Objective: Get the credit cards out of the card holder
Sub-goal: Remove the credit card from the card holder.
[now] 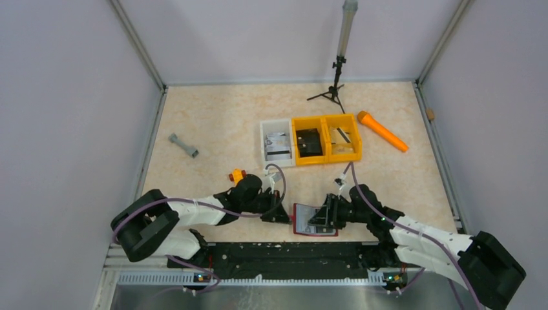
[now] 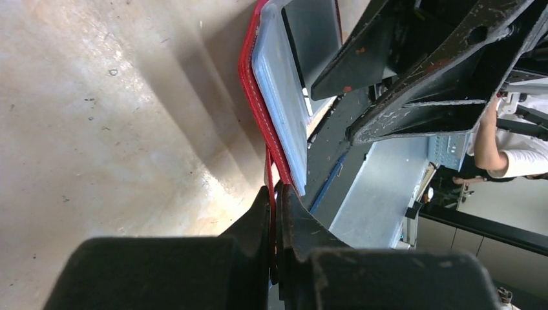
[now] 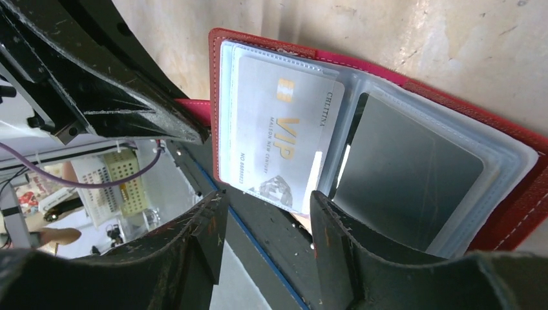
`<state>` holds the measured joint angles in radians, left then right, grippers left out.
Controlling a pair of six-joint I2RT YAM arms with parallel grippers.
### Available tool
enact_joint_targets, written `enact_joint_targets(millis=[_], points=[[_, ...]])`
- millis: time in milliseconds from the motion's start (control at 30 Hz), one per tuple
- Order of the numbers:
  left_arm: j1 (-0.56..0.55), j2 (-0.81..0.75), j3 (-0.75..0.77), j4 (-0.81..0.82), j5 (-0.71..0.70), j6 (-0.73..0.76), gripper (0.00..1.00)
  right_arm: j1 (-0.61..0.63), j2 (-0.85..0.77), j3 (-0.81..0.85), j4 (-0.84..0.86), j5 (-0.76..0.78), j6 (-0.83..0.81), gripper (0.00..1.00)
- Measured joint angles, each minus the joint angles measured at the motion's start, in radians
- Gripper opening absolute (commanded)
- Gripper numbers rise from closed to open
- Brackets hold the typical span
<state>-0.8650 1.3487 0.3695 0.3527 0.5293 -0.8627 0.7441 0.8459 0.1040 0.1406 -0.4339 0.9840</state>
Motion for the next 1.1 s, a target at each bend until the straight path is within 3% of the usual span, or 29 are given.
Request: enact_joint_targets(millis=[167,433,833,933,1100], points=[[0.0,-0.007,-0.021,0.054,0.007,-0.02,0.0,0.0,0.01,-0.004,0.026,-0.006,0.016,0.59],[0.0,0.008,-0.022,0.133,0.032,-0.042,0.02,0.0,0.075,-0.019,0.074,-0.001,0.021,0.52],[-0.001,0.149,-0.022,0.278,0.084,-0.086,0.69,0.0,0.09,-0.019,0.092,0.017,0.013,0.52],[-0.001,0.179,-0.022,0.293,0.085,-0.097,0.75,0.0,0.089,-0.019,0.092,0.019,0.011,0.52],[-0.002,0.214,-0.022,0.348,0.088,-0.118,0.75,0.0,0.085,-0.019,0.091,0.022,0.008,0.52]])
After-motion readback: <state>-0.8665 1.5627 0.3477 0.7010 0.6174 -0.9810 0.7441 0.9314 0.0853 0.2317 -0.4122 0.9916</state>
